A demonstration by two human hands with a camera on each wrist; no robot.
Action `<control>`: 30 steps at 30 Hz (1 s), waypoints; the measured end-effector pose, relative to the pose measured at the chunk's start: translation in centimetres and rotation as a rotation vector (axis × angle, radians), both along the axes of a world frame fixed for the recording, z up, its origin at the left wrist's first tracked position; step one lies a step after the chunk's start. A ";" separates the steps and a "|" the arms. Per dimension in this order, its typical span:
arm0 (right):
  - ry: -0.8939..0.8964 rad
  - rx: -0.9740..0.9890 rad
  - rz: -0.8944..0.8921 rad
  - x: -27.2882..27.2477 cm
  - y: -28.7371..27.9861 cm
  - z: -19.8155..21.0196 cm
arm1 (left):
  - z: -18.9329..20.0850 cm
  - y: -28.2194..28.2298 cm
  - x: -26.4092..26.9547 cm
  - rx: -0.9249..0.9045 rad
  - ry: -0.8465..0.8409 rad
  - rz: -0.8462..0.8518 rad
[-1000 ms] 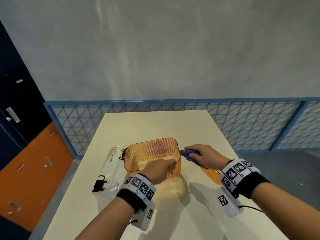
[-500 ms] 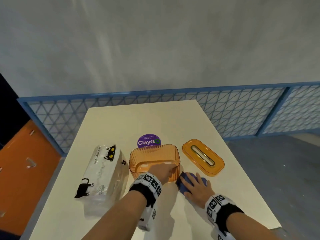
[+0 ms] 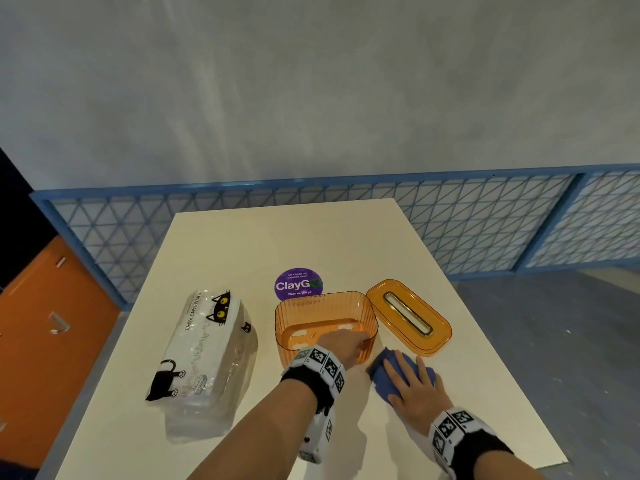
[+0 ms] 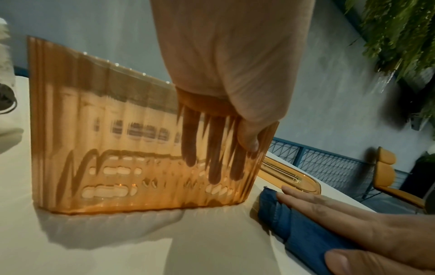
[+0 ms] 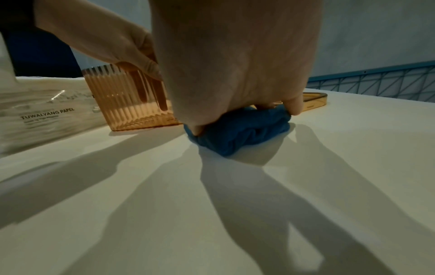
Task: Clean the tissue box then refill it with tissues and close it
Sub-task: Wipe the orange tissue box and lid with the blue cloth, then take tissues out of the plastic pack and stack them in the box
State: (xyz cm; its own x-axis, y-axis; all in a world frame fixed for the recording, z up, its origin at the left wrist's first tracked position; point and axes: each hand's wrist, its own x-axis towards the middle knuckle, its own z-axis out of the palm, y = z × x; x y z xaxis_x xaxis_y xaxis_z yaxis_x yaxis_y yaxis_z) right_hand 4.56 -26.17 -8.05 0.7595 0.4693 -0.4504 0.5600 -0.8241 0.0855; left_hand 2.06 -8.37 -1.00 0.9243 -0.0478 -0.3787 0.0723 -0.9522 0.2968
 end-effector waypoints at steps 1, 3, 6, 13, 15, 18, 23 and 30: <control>0.100 -0.048 -0.016 0.1 -0.2 0.4 | -0.1 0.0 0.2 -0.006 0.003 -0.002; 0.169 -0.065 -0.041 -0.3 -0.1 1.4 | -0.1 0.1 0.4 -0.017 0.018 0.002; 0.127 -0.066 -0.040 0.3 0.5 2.5 | 0.5 0.8 -0.1 -0.092 0.022 0.063; -0.265 0.282 0.124 0.8 7.2 10.7 | 4.5 8.1 -7.5 -0.079 -0.404 0.248; -0.285 0.378 0.177 -0.5 10.2 12.2 | 4.7 11.1 -11.0 -0.056 -0.358 0.362; -0.113 0.561 0.262 -2.7 15.0 12.1 | 3.9 14.4 -16.0 -0.036 -0.227 0.487; 0.281 0.612 0.119 -5.8 21.6 8.9 | 1.6 16.3 -20.4 -0.014 -0.078 0.590; 0.441 0.523 -0.154 -7.5 25.1 6.4 | -0.4 17.3 -22.0 -0.058 -0.125 0.675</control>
